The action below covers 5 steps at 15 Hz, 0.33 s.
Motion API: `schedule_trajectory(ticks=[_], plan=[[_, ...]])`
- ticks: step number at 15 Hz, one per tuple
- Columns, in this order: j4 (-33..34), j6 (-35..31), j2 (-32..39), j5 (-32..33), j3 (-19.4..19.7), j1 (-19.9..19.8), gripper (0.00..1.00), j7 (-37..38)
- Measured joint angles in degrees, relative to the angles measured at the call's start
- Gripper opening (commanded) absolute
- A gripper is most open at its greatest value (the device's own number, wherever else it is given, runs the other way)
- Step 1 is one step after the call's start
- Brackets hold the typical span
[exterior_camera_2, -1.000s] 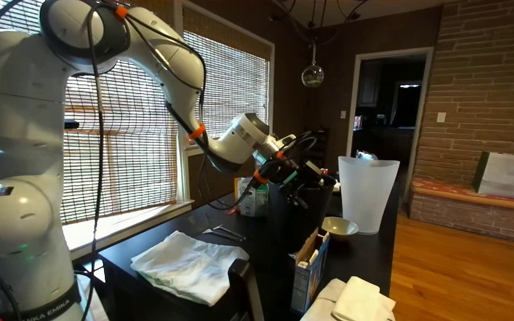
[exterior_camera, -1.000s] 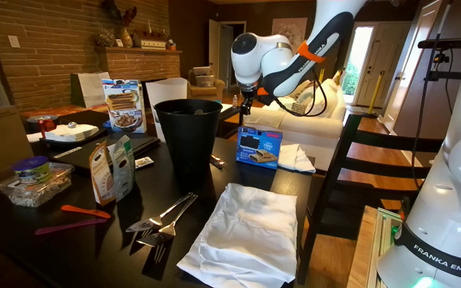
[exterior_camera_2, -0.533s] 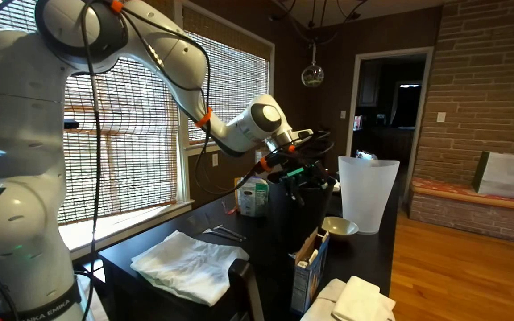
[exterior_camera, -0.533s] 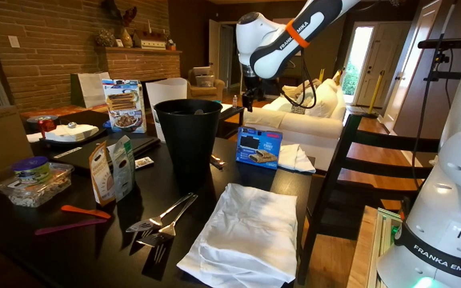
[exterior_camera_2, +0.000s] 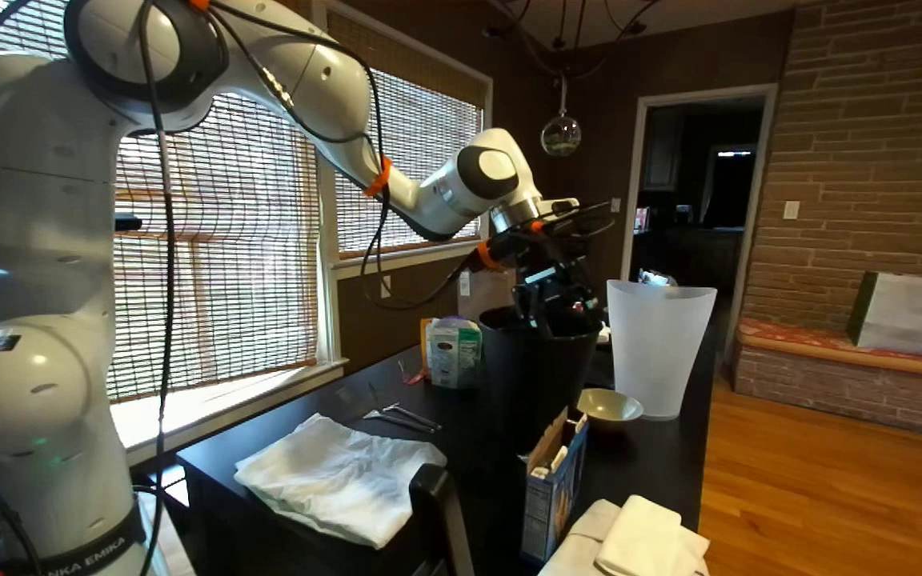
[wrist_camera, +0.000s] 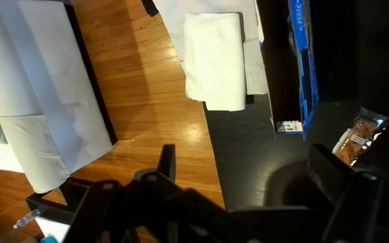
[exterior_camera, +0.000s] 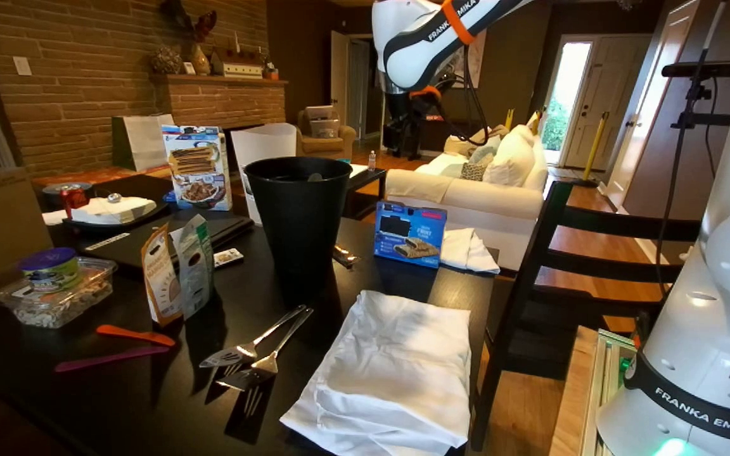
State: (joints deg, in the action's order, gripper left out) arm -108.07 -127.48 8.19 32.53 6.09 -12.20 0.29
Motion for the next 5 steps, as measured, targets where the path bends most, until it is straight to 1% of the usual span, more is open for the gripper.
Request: schedule_trajectory(ticks=[5], plan=[[0.9,-0.3,0.1,-0.8,0.9,0.3,1.00,-0.3]])
